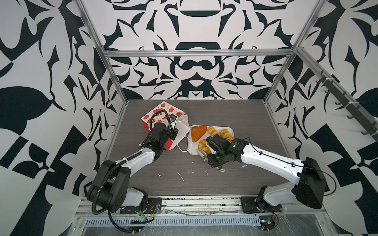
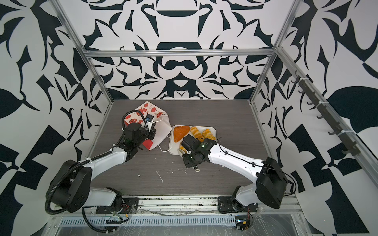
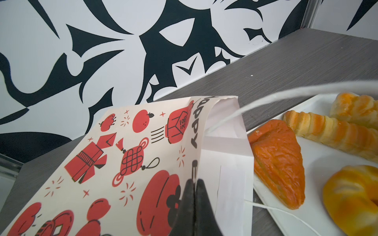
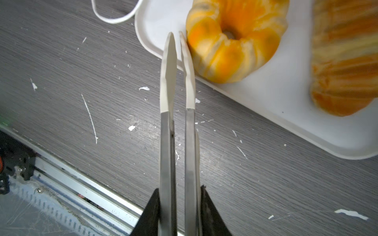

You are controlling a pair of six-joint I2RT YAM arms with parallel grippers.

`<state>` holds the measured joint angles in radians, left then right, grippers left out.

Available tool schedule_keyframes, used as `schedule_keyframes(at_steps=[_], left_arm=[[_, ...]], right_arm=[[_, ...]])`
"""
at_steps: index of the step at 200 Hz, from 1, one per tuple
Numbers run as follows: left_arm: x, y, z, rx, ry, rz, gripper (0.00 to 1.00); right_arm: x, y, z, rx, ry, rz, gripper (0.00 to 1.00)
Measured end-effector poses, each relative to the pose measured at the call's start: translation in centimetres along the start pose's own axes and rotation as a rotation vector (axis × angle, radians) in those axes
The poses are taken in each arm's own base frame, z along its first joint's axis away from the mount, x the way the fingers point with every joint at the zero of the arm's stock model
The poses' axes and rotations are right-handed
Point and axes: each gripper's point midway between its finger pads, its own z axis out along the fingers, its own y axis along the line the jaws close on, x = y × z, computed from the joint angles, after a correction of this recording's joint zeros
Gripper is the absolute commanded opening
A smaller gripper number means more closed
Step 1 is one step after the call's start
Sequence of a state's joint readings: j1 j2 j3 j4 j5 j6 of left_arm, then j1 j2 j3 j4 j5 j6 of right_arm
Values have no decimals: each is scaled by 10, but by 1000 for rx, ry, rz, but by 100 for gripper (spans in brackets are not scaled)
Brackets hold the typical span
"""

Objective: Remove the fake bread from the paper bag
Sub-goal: 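Open the tongs to release the yellow bread onto the tray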

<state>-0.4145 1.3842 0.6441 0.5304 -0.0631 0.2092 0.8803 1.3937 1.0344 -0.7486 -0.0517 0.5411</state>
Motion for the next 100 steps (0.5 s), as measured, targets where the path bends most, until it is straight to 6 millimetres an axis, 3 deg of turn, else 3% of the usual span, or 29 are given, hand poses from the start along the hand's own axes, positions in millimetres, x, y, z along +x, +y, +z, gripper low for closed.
schedule_keyframes(at_steps=[51,100], left_arm=[[0,0,0,0,0,0,0],[0,0,0,0,0,0,0]], right_arm=[[-1,-28,-5,56,-19,69,31],[-3,-14,-6,-46,-53,61,32]])
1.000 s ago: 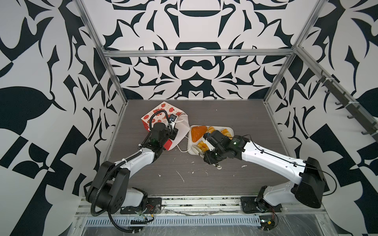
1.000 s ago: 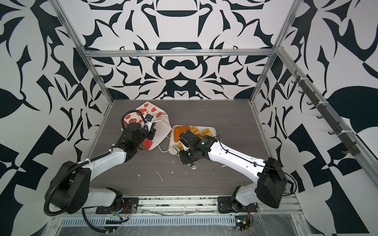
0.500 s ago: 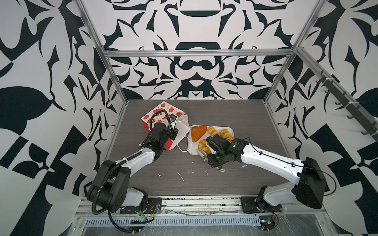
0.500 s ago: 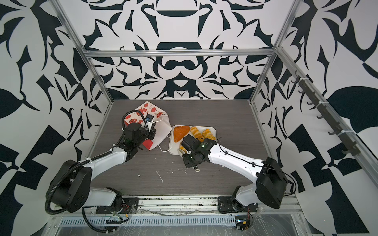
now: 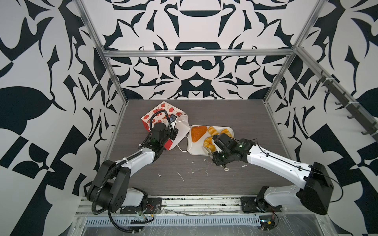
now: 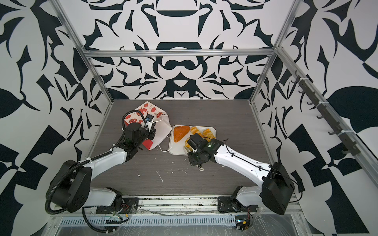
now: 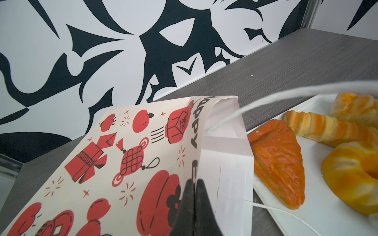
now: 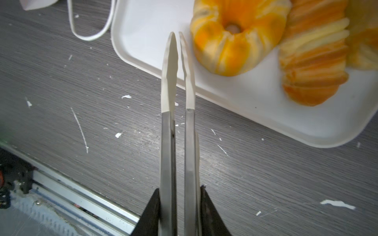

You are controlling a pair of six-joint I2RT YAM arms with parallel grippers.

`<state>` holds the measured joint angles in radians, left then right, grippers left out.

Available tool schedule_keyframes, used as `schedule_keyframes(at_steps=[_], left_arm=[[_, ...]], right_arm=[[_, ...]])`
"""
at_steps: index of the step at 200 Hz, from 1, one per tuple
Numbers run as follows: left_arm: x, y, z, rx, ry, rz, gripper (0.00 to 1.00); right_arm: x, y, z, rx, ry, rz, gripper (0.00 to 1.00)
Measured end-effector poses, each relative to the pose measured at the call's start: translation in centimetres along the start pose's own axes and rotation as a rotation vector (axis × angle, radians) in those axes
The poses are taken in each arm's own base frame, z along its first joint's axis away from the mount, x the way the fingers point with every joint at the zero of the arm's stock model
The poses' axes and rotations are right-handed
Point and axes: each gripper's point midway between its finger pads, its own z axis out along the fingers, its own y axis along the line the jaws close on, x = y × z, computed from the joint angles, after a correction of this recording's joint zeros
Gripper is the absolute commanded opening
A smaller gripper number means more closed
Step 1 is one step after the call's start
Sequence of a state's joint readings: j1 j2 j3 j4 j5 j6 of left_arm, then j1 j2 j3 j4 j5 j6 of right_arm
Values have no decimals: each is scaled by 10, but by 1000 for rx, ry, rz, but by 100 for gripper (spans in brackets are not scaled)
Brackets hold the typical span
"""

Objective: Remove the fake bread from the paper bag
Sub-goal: 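Open the tongs to release the yellow bread onto the tray, then move the open tongs with the right gripper back into the bag mouth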

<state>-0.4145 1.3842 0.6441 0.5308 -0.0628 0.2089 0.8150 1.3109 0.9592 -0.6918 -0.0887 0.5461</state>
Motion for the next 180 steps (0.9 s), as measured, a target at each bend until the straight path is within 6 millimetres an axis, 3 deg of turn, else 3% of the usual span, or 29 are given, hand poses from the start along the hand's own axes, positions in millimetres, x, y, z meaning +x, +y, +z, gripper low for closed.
schedule_keyframes(at_steps=[61,100,125,180], left_arm=[[0,-1,-1,6,0,0,0],[-4,-5,-6,35,-4,-1,0],[-10,-8,-12,52,-15,0,0],[-24,-14,-25,92,-15,6,0]], right_arm=[[-28,34,-37,-185,-181,-35,32],[-44,52,-39,-226,-198,-87,32],[-66,67,-26,-238,-210,-126,32],[-115,92,31,-229,-198,-142,33]])
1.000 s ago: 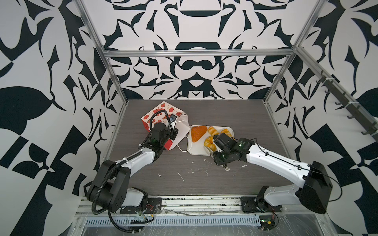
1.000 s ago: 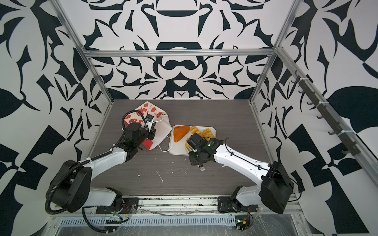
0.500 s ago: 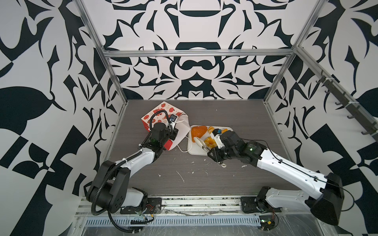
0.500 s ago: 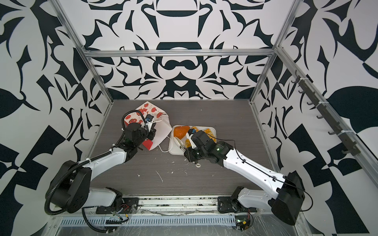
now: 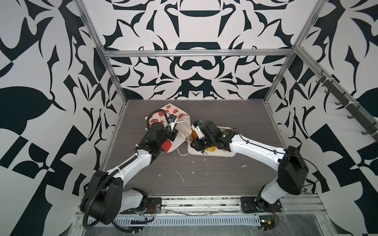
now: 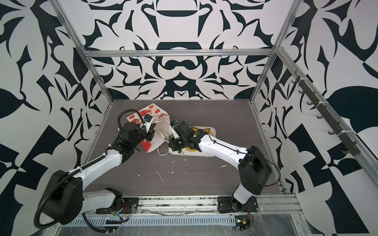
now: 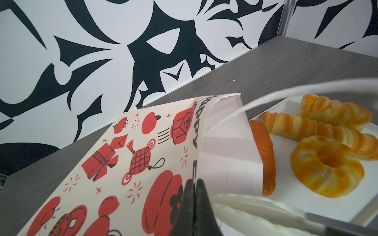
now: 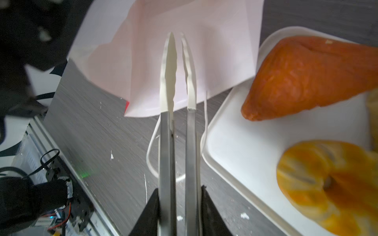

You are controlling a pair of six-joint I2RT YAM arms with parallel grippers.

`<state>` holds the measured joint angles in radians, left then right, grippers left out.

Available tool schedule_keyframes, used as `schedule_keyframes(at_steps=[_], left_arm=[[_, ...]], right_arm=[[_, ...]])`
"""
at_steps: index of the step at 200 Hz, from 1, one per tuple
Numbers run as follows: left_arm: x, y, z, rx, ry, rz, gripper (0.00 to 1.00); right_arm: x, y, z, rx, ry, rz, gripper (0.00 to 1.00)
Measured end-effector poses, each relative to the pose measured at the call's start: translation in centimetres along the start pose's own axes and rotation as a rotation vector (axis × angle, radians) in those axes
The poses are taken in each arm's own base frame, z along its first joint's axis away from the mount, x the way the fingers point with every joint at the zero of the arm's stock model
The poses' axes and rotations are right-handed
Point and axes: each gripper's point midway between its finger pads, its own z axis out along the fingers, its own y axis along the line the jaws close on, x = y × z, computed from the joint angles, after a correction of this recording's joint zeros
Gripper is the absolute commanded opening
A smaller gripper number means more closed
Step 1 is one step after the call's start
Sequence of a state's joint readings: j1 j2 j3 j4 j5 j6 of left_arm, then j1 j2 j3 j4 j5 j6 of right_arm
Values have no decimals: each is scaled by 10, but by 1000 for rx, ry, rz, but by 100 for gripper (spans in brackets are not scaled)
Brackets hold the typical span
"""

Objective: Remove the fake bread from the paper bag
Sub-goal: 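Move the open tongs with the right gripper back into the bag mouth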

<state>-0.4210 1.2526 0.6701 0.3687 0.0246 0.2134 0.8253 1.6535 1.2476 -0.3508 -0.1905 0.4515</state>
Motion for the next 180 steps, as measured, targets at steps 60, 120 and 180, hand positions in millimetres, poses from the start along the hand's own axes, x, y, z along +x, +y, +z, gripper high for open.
schedule_keyframes(at_steps=[60,120,180], left_arm=[[-16,-10,-5,23,24,40,0],[-30,-15,-6,-6,63,97,0],[-34,-24,-6,-46,111,197,0]], right_arm=[[-20,1,36,-9,-20,37,34],[-29,6,47,-57,-46,54,32],[-39,9,63,-88,-45,51,31]])
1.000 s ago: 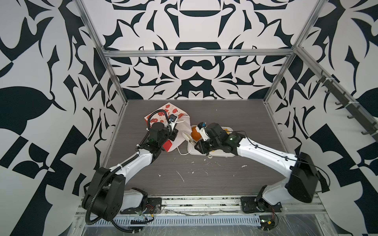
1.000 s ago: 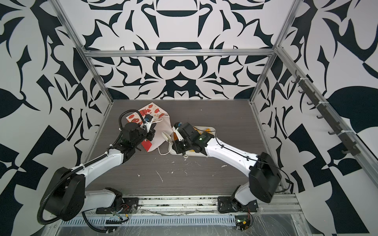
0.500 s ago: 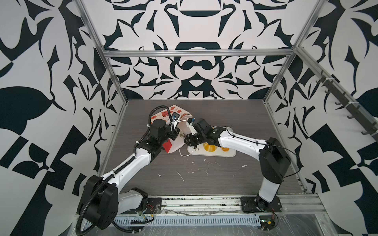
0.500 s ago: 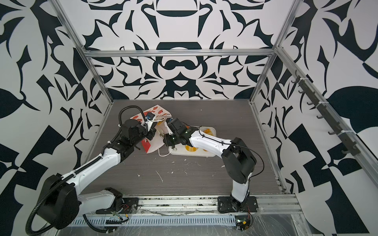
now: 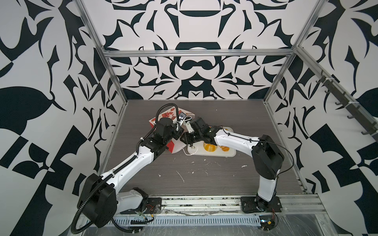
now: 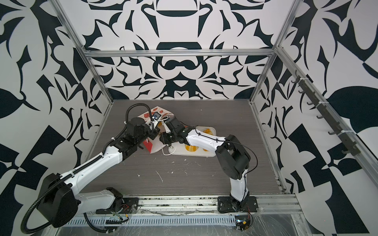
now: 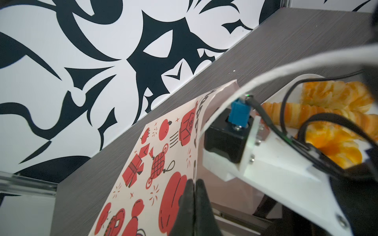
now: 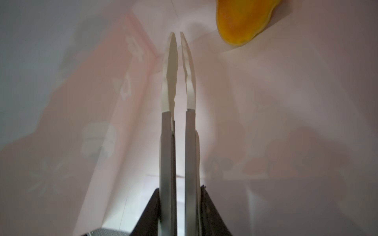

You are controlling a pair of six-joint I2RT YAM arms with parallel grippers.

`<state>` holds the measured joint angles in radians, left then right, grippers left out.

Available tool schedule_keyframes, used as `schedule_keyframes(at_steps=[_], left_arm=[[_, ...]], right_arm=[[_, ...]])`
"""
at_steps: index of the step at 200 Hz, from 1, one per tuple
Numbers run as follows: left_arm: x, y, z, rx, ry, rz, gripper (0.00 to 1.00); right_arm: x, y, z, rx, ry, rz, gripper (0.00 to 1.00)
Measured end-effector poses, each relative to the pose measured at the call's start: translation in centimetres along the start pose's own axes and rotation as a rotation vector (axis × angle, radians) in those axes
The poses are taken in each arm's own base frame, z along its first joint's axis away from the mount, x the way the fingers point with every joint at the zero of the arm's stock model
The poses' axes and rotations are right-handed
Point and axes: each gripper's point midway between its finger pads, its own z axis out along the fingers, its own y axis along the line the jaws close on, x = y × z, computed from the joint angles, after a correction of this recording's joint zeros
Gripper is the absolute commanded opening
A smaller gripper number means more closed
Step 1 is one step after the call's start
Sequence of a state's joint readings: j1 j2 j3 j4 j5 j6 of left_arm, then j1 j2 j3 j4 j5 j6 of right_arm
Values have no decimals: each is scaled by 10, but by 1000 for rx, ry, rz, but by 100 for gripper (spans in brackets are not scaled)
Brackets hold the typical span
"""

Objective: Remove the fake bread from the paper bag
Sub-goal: 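Move the open tongs with the right gripper back into the bag mouth, then close the tongs on the yellow bread deep inside the bag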

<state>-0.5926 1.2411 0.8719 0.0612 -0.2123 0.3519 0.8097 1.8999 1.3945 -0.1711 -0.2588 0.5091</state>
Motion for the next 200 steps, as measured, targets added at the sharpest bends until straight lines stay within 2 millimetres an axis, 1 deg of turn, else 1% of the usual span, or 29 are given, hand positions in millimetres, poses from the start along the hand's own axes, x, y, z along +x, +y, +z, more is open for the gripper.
schedule_keyframes(at_steps=[25,60,87,106,125,147,172,200], left_arm=[[-7,3,-2,-36,15,34,0],[-5,11,-3,-86,39,44,0],[1,14,1,-111,63,43,0],[8,13,9,-117,86,38,0],[17,10,16,-114,114,34,0],[20,8,19,-112,122,19,0],[15,8,20,-114,98,-10,0],[10,8,21,-109,74,-42,0]], right_arm=[[-6,0,7,-9,-3,2,30],[-7,-7,7,12,-3,0,30],[-2,-20,5,78,10,1,29],[-1,-28,1,126,12,-3,29],[-3,-33,-7,165,6,-14,29],[-5,-36,-10,189,-5,-22,30],[-8,-37,-6,197,-4,-25,30],[-12,-39,8,190,-10,-19,31]])
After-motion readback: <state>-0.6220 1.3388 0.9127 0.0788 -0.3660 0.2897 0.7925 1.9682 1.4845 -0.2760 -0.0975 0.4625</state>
